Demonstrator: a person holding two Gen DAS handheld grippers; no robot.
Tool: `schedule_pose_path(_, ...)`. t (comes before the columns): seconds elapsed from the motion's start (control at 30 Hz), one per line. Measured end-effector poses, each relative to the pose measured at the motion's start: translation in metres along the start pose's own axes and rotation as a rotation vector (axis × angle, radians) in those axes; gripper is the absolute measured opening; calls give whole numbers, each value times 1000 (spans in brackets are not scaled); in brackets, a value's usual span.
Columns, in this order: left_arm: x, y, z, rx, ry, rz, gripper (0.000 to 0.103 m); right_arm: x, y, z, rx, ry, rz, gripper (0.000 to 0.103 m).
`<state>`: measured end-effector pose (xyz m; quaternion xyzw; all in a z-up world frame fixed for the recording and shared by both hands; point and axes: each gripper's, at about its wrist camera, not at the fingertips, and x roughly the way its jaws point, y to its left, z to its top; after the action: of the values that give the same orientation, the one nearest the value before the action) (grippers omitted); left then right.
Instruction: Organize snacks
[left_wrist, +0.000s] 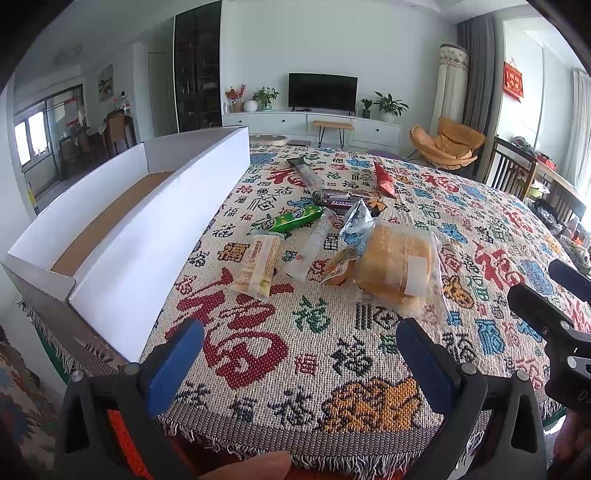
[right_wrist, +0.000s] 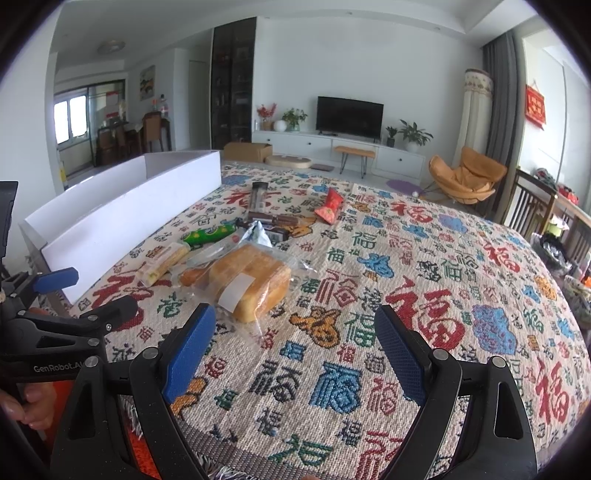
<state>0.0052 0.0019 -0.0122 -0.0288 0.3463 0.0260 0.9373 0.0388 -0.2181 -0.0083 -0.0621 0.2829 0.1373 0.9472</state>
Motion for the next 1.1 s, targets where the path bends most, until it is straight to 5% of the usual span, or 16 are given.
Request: schedule_pose_path(1.1, 9, -4, -8, 8, 66, -37, 103, 8, -2, -7, 16, 43, 17, 90)
